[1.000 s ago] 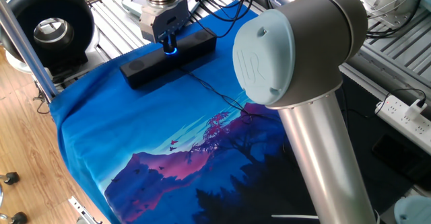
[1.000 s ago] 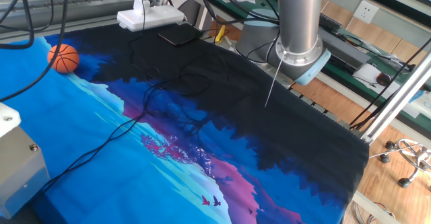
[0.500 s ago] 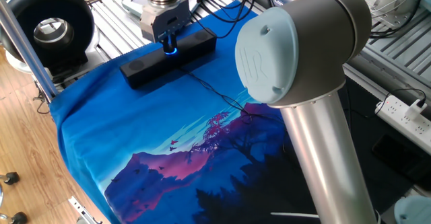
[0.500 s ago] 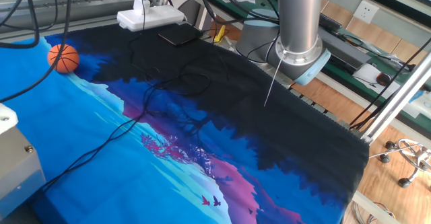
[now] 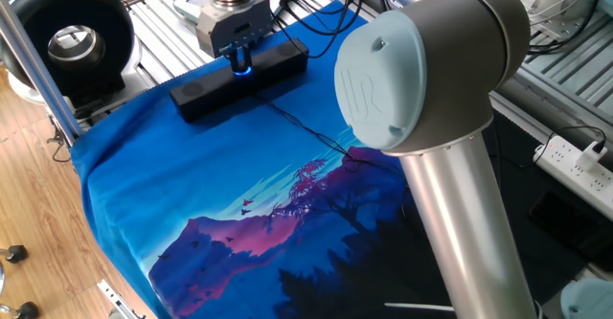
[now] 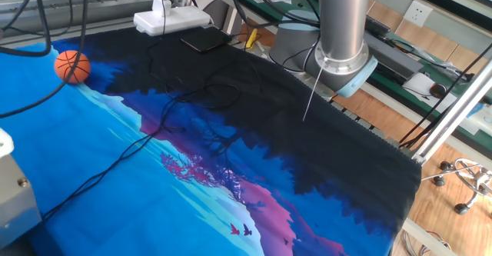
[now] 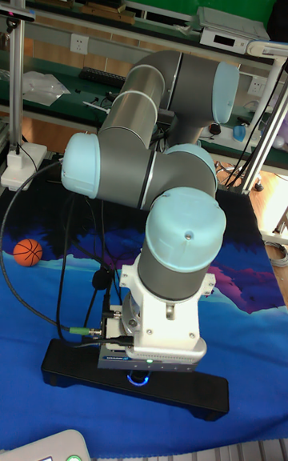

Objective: Turn the knob to increase the volume of the speaker

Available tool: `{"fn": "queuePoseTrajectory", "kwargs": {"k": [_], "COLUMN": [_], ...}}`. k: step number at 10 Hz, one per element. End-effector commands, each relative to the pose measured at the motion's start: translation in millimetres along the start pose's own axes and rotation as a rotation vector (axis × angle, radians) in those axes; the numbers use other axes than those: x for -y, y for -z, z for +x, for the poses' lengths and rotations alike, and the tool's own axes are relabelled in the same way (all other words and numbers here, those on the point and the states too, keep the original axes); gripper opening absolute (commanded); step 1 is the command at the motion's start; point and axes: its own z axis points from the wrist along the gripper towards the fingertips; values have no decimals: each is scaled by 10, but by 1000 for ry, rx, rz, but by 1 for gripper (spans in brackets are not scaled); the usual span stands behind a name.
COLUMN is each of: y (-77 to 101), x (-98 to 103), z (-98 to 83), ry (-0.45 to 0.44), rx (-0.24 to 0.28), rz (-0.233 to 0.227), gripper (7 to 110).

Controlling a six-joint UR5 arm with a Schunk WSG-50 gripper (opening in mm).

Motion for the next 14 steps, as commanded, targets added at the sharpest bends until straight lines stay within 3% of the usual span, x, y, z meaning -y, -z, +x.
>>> {"fn": "queuePoseTrajectory", "kwargs": {"k": [1, 4, 5, 6, 7, 8, 10, 11, 13, 14], "y": [-29, 10, 45, 49, 23, 5, -29, 16, 232, 220], "x": [-36, 1, -4, -19, -99, -108, -28, 23, -28, -35], "z": [-61, -125, -141, -132, -119, -149, -181, -159, -51, -20], "ry": [-69, -114, -100, -57, -13, 19, 49, 58, 81, 144], "rx": [25, 56, 62, 62, 62, 69, 79, 72, 34, 25], "rz": [-16, -9, -9, -12, -40, -51, -22, 10, 29, 22], "gripper": [7, 7, 22, 22, 66, 66, 66, 88, 88, 88]}}
